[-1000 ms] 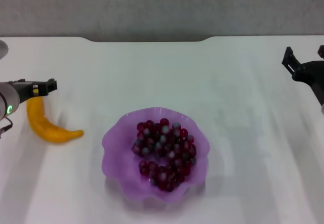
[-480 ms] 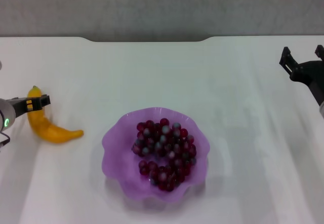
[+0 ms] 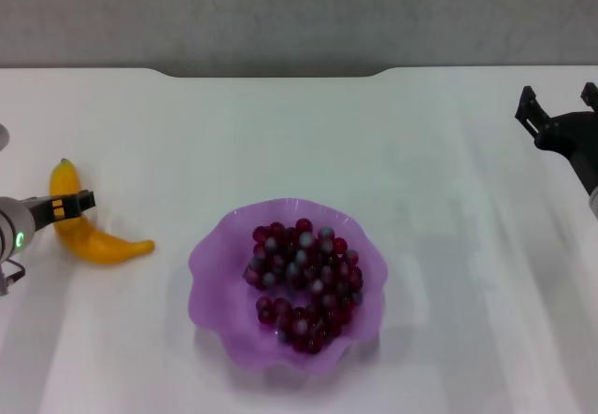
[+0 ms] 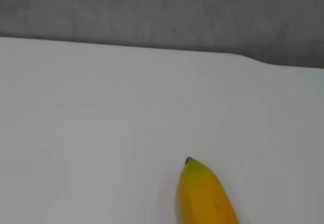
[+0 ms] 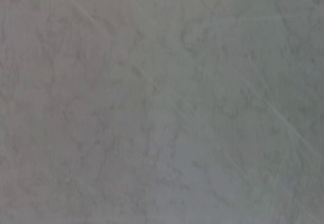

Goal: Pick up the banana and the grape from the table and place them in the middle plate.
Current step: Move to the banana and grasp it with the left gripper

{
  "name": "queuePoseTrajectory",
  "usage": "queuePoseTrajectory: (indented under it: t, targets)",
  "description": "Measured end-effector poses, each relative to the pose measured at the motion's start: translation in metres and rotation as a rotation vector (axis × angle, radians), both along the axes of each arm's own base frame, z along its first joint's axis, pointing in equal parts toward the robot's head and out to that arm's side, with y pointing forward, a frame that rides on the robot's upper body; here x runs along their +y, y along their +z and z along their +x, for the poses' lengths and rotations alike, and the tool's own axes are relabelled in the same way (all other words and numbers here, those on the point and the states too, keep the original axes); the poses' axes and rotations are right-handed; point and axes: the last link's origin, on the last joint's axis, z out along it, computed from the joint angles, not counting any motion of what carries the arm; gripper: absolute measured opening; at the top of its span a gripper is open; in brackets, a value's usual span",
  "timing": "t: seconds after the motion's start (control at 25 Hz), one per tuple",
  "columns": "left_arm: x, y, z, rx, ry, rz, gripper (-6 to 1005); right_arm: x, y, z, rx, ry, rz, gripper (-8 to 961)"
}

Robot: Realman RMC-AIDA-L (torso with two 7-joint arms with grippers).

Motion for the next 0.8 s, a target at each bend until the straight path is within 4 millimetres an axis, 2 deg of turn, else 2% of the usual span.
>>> queuePoseTrajectory:
  t: [0.8]
  targets:
    - [-0.002,-0.012,-0.002,0.022,0.000,-0.035,802,0.001,-0.001,-0.002,0.004,0.004,0.000,866]
